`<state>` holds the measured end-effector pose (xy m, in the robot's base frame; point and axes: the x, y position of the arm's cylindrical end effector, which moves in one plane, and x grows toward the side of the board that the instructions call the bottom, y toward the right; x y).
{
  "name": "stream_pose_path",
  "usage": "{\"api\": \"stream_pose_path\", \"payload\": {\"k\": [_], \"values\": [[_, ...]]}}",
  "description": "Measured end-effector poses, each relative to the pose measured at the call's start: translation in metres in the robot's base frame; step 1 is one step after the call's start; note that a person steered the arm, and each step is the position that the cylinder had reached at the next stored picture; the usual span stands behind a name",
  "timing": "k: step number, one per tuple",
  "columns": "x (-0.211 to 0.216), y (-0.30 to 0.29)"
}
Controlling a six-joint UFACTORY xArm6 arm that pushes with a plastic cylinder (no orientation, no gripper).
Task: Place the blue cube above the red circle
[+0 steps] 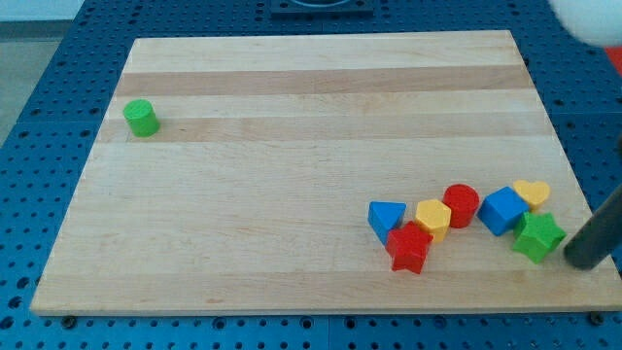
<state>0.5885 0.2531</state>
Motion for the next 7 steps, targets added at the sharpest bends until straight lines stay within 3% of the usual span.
{"api": "stream_pose_path", "payload": {"k": [2,3,5,6,7], "values": [[0.003,-0.047],[-0.017,-0.052],[-0.155,-0.053],[-0.172,-0.059],[-0.141,-0.06]]}}
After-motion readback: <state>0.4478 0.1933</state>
